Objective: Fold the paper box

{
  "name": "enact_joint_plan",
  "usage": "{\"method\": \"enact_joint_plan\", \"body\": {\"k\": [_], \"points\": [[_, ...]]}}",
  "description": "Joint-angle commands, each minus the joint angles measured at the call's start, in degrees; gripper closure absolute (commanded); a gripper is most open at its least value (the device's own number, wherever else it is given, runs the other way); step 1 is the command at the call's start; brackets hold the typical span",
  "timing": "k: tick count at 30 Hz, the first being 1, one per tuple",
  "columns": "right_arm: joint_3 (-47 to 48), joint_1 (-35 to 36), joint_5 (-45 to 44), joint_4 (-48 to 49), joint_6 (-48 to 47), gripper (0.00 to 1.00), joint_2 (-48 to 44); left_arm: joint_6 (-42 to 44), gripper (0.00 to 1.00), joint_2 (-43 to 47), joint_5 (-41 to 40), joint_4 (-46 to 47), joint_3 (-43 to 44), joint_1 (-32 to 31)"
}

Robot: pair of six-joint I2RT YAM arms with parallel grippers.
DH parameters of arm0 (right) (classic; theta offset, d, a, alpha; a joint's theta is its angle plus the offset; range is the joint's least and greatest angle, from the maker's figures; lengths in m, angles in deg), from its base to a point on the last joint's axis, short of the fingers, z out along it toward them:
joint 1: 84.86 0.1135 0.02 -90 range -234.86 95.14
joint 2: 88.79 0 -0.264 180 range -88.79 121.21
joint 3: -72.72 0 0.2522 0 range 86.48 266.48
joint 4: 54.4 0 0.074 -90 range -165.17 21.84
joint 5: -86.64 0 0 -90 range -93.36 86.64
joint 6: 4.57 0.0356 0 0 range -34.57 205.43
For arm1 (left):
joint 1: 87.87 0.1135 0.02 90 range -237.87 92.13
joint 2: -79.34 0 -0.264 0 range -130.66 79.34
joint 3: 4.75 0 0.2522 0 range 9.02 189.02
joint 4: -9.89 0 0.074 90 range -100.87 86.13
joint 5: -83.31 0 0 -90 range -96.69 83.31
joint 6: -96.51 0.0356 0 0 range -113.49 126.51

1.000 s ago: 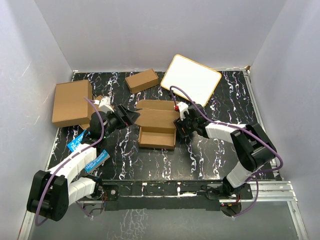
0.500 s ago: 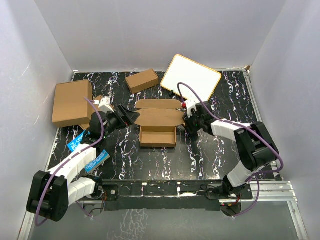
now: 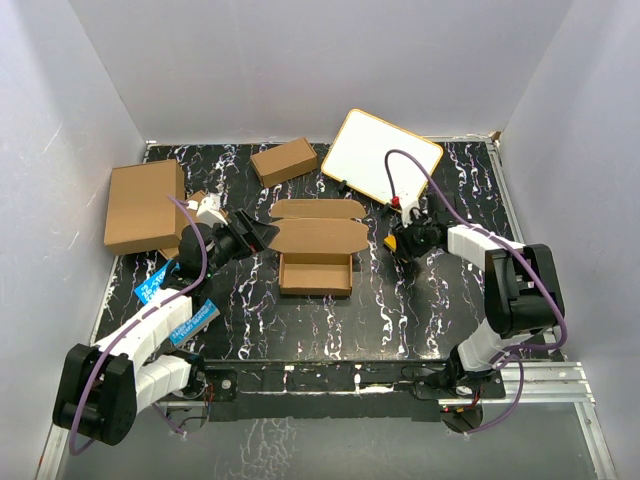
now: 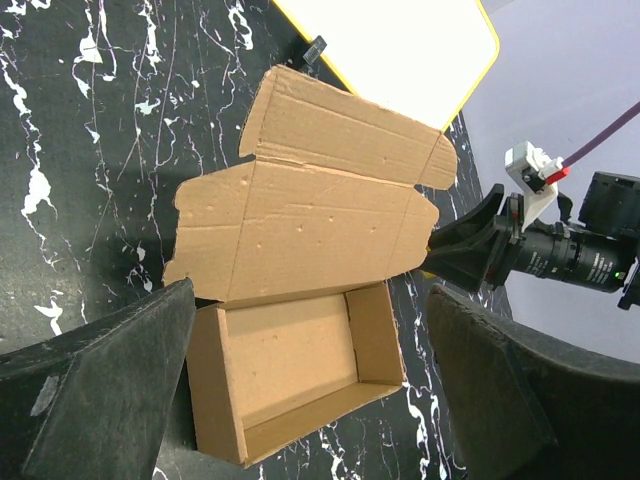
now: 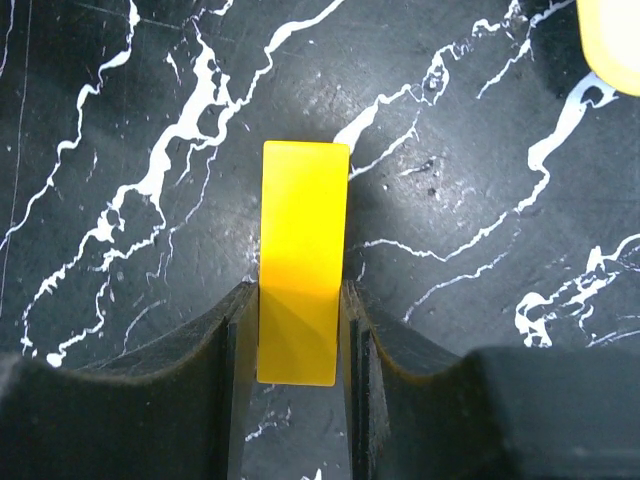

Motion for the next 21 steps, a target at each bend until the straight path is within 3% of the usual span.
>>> {"method": "enact_joint_plan", "body": {"k": [1,15,21], "points": [[3.73,-3.13,7.01,-5.10,-4.83,0.86,-1.73,0.75,0.03,1.83,-0.24,0.31,-0.14,0.26],[2.92,-8.43,31.74,-11.08,-13.82,0.90,-15.79,2.07,0.04,2.23,-0.77,-1.08,0.66,0.26],[4.83,-8.30,42.81,-15.81,-17.77,0.90,-15.95,2.15,0.04,0.85,-0.50,-0.12,0.73,0.27]]}}
